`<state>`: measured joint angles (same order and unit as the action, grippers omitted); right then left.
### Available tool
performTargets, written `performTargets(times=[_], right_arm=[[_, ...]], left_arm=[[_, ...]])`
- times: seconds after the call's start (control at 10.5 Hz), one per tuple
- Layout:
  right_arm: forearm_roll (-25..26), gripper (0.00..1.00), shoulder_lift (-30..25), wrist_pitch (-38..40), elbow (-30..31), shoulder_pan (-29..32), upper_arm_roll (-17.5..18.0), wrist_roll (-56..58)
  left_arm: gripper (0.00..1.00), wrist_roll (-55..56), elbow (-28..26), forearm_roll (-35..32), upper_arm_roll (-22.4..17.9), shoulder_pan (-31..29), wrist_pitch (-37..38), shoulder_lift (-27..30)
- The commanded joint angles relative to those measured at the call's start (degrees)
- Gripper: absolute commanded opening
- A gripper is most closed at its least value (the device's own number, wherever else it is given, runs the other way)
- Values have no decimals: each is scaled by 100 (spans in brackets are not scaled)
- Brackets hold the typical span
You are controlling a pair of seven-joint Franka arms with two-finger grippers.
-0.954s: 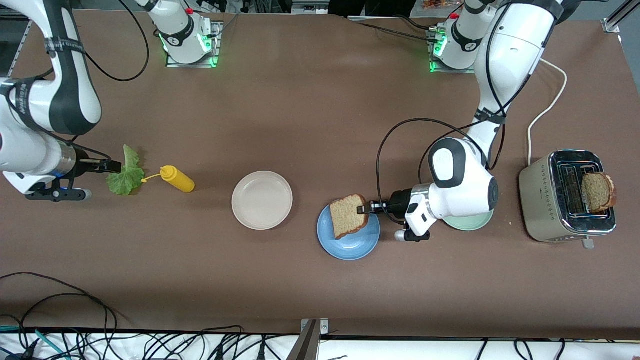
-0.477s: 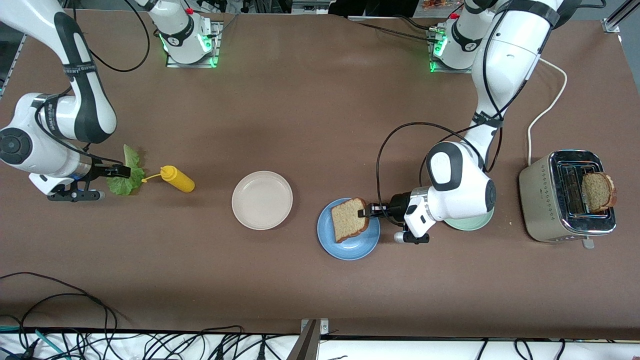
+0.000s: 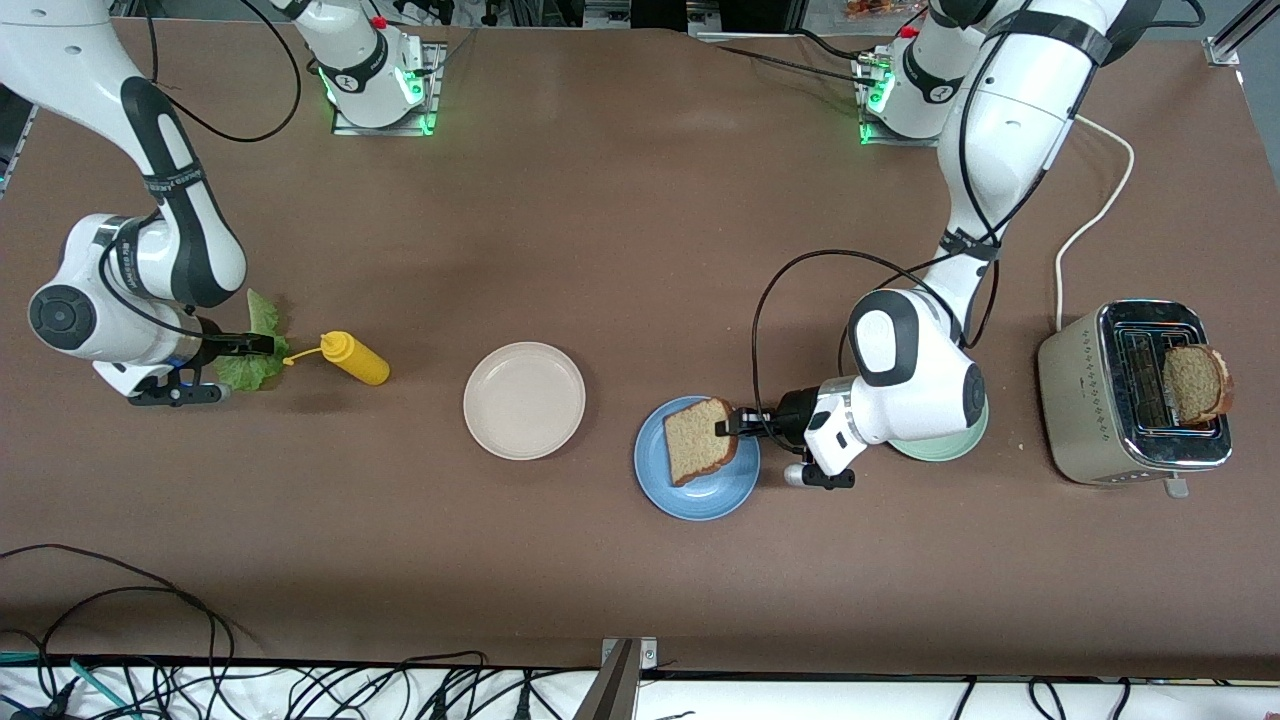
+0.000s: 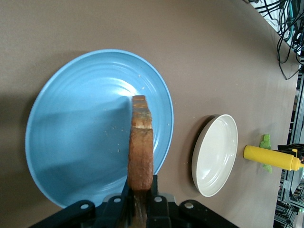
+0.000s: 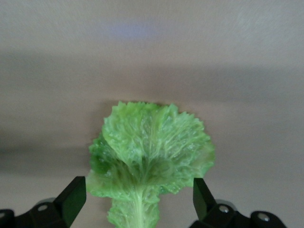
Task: Make sandwich in blue plate with both arms
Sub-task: 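Lower the bread onto the blue plate while the right gripper grasps the lettuce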
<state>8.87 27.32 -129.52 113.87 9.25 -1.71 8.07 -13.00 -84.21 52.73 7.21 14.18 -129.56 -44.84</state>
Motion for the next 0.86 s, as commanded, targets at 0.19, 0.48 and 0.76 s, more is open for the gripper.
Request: performTargets(times=[0.19,0.48,0.76], right_arm=[[-26,98,124,-91,258,279,48,388],[-34,0,125,-91,250,314,57,520],[-34,0,116,-83,232,315,57,512]], left_arm=[[28,-229,160,238,-71,156,-149,-174],[100,-238,125,229,-80,77,-149,-209],[100,-1016,-7,237,-237,-204,-149,-279]])
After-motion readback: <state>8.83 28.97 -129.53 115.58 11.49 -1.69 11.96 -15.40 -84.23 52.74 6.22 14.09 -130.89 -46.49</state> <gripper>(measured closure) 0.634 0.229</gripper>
